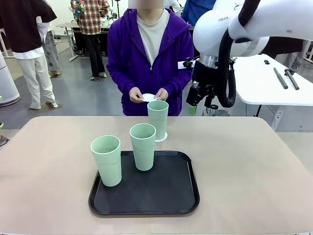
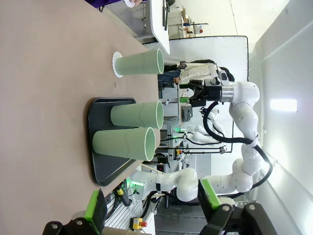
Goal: Place coasters on the table and set cups on them.
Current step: Pick up one Reusable plastic cup and place it on a coaster set by the human, then take one Reusable plastic cup from the Flat Tray and place it on a coaster set by the human.
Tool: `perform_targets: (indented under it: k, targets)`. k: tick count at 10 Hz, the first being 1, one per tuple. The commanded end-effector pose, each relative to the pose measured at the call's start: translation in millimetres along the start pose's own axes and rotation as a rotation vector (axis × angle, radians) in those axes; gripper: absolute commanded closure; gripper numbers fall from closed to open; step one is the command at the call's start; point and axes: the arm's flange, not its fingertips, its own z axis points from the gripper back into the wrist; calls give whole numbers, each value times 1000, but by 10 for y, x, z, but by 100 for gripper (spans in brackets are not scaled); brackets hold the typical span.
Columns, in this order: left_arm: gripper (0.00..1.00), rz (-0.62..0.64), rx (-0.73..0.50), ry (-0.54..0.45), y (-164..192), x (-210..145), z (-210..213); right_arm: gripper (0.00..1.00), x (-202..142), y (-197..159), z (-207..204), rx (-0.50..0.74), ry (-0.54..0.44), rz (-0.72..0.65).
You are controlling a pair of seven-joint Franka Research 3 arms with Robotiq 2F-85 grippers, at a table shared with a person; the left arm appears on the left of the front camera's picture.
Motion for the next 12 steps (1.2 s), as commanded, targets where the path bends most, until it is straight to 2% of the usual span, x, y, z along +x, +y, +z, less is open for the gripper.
perform_targets:
  k: [1, 12]
  targets:
    - [0, -6, -11, -6, -19, -1, 4, 0, -46, -105, -48, -14, -33, 5]
    - [0, -6, -11, -6, -19, -1, 4, 0, -46, -105, -48, -14, -33, 5]
